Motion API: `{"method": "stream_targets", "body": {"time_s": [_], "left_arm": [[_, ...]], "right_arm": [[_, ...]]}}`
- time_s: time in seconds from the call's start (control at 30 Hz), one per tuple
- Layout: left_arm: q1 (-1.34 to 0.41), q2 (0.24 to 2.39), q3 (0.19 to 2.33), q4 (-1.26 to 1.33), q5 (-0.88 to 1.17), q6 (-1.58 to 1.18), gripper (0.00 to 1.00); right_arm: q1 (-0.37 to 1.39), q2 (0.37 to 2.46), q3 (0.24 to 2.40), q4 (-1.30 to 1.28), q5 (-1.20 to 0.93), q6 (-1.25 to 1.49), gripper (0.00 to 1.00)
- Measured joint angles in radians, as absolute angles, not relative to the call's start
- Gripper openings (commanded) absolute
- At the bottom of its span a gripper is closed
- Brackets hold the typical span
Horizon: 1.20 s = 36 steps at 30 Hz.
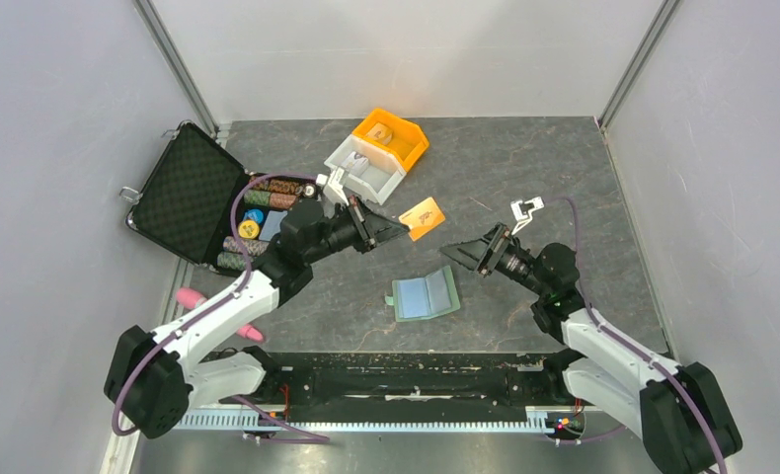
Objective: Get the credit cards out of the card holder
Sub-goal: Place the credit card in the storage box.
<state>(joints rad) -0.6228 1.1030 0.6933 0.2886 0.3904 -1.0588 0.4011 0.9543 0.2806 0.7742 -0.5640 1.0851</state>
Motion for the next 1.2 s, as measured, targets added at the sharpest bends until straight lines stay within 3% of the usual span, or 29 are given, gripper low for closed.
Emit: {"method": "stream_targets", "body": {"time_s": [0.47, 0.87, 1.2], "left_arm": [[-0.459, 1.387, 0.956, 0.2, 0.165, -1.035, 0.02], [-0.302, 1.892, 1.312, 0.265, 0.187, -1.072, 0.02], [-0.287, 2.136, 1.568, 0.26, 0.15, -1.092, 0.02]], "right_arm": [[0.399, 0.785, 0.279, 0.378, -0.569, 0.804, 0.98], [0.399, 0.776, 0.299, 0.183, -0.546, 0.684, 0.98], [0.399, 0.843, 0.36, 0.124, -0.535, 0.647, 0.98]]}}
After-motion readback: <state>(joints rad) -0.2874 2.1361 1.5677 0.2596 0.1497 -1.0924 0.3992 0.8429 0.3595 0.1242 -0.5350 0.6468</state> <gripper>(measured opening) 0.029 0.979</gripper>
